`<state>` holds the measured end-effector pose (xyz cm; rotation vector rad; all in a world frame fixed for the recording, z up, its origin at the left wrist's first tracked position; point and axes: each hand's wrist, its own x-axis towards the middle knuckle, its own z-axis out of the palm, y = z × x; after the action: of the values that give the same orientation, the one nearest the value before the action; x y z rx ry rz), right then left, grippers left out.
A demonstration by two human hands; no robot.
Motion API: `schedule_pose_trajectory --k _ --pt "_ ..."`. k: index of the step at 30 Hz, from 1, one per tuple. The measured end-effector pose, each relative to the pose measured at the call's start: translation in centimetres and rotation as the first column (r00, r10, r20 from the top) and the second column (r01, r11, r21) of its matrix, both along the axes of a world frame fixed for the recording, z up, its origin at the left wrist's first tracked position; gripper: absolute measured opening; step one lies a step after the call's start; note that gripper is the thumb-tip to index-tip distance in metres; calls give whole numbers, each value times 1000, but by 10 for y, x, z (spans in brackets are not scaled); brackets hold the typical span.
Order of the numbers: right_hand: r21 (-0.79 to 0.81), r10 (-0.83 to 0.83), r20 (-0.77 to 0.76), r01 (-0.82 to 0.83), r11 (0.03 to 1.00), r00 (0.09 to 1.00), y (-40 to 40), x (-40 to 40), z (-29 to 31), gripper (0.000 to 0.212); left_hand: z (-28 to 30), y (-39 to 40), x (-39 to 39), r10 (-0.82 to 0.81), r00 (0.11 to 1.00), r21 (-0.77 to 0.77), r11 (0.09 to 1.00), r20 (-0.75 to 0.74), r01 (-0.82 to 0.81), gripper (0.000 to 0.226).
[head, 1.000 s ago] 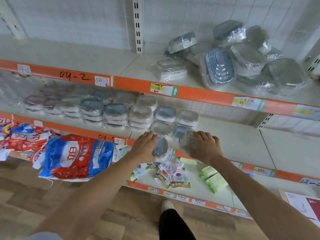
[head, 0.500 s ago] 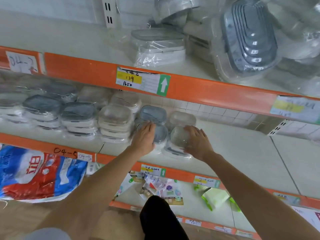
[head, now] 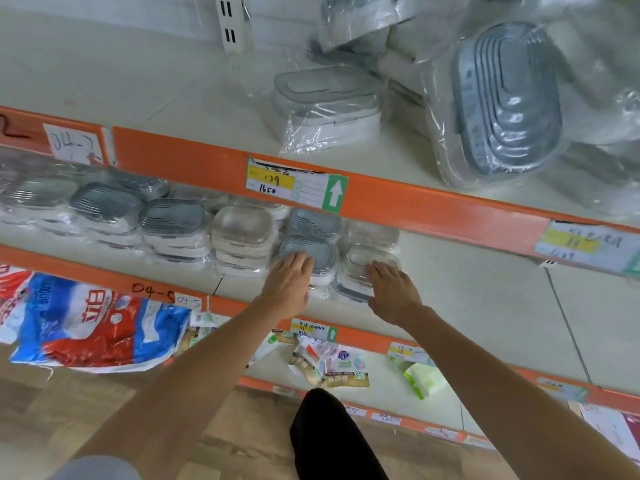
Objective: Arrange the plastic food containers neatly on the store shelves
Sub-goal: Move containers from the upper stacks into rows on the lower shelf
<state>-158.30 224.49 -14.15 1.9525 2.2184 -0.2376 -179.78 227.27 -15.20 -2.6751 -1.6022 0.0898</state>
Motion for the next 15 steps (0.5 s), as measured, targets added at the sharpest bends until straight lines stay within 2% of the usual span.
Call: schedule_pose_trajectory --k 7,10,15 --pt "24 98 -14 -98 995 995 -56 -38 60 57 70 -58 -28 -68 998 -64 996 -12 67 38" --pt "75 115 -15 -114 991 993 -81 -54 97 50 110 -85 -46 -74 997 -22 997 27 74 29" --pt "220 147 -47 -134 966 988 -124 -79 160 43 177 -122 -74 -106 986 109 990 129 92 28"
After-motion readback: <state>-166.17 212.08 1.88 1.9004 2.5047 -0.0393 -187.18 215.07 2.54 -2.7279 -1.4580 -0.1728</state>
